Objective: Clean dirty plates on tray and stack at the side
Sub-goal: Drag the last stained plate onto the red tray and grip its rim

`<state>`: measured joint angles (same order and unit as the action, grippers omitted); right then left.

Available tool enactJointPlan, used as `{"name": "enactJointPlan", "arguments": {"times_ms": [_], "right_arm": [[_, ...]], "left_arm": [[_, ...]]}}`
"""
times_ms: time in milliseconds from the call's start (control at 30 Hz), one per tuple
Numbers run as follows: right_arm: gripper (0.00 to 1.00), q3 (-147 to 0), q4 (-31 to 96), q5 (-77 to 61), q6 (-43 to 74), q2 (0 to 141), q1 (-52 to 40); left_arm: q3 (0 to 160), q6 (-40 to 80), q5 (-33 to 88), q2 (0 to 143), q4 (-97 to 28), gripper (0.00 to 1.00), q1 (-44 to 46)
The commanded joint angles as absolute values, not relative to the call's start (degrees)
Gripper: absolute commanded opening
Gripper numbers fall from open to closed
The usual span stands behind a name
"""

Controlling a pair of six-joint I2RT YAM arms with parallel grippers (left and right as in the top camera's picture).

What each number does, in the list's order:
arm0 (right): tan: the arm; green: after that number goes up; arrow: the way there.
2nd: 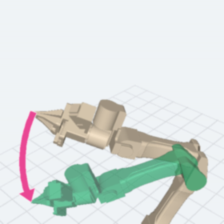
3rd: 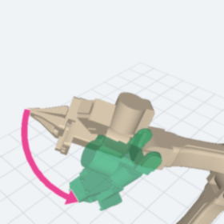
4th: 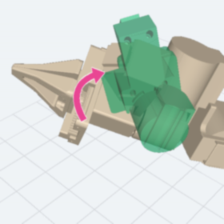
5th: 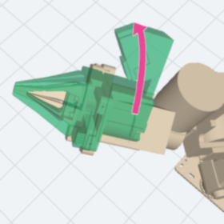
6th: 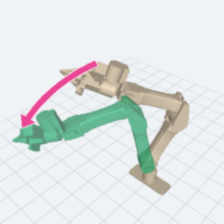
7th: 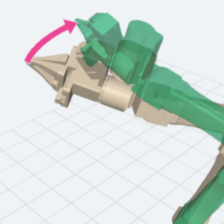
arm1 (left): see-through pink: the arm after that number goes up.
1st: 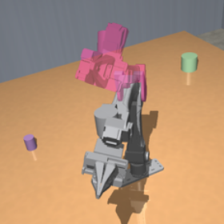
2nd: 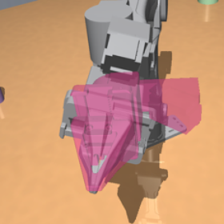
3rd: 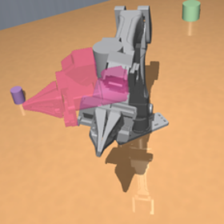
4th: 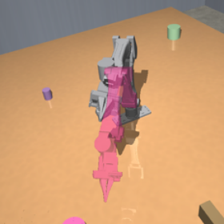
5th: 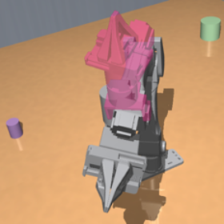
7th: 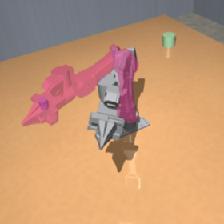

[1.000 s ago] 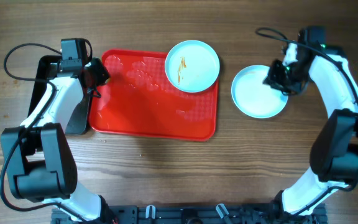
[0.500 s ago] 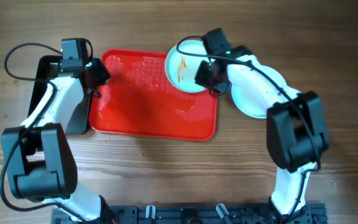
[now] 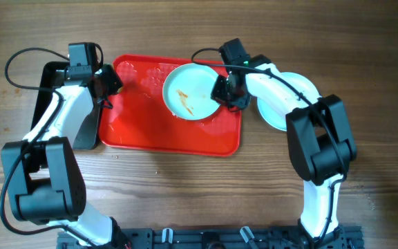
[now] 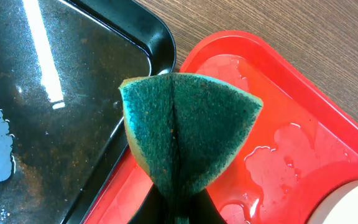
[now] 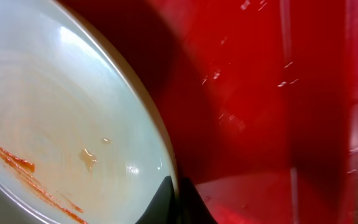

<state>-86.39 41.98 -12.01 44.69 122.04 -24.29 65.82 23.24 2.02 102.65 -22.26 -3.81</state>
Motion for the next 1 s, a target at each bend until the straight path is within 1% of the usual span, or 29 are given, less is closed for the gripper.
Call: {"name": "enactJointPlan", "arguments": {"times_ms": [0, 67, 133, 167, 300, 367, 433, 500, 600, 700, 767, 800, 900, 933, 967], "right_arm": [[0.19, -86.1, 41.8, -14.3, 42.1, 123.2, -27.6], [0.34, -87.7, 42.5, -16.2, 38.0, 123.1, -28.0], [0.53, -92.8, 46.6, -14.6, 30.8, 123.1, -27.7], [0.59, -95.1, 47.7, -14.6, 26.7, 123.1, -27.4], [0.63, -100.5, 45.4, -9.8, 11.1, 123.2, -27.3], [0.63, -100.6, 42.3, -5.4, 6.6, 123.4, -27.3], [0.62, -100.6, 39.9, -5.3, 3.7, 124.1, -27.2], [0.6, -100.6, 37.7, -6.7, 1.0, 125.8, -27.2], [0.58, -100.6, 35.2, -12.9, -3.6, 129.2, -27.5], [0.56, -100.6, 32.2, -12.9, -3.5, 133.1, -27.5], [0.56, -100.6, 30.6, -11.4, -0.7, 134.3, -27.5], [0.51, -100.6, 30.3, -11.4, 0.0, 134.3, -27.5], [0.28, -100.6, 31.1, -11.4, 2.2, 134.3, -27.5], [0.14, -100.6, 33.0, -11.4, 6.5, 134.3, -27.5], [0.05, -100.6, 34.0, -11.4, 8.6, 134.3, -27.5]], "left_arm": [[65.7, 22.5, 1.5, 102.0, -21.9, 0.04, -3.5], [65.7, 22.5, 1.5, 102.0, -21.9, 0.04, -3.5], [65.7, 22.5, 1.5, 102.0, -21.9, 0.04, -3.5], [65.7, 22.5, 1.5, 102.0, -21.9, 0.04, -3.5], [65.7, 22.5, 1.5, 102.0, -21.9, 0.04, -3.5], [65.7, 22.5, 1.5, 102.0, -21.9, 0.04, -3.5], [65.7, 22.5, 1.5, 102.0, -21.9, 0.04, -3.5], [65.7, 22.5, 1.5, 102.0, -21.9, 0.04, -3.5], [65.7, 22.5, 1.5, 102.0, -21.9, 0.04, -3.5], [65.7, 22.5, 1.5, 102.0, -21.9, 0.04, -3.5], [65.7, 22.5, 1.5, 102.0, -22.0, 0.04, -3.5], [65.7, 22.5, 1.5, 102.0, -21.9, 0.04, -3.5], [65.7, 22.5, 1.5, 102.0, -21.9, 0.04, -3.5], [65.7, 22.5, 1.5, 102.0, -22.0, 0.04, -3.5], [65.7, 22.5, 1.5, 102.0, -21.9, 0.04, -3.5]]}}
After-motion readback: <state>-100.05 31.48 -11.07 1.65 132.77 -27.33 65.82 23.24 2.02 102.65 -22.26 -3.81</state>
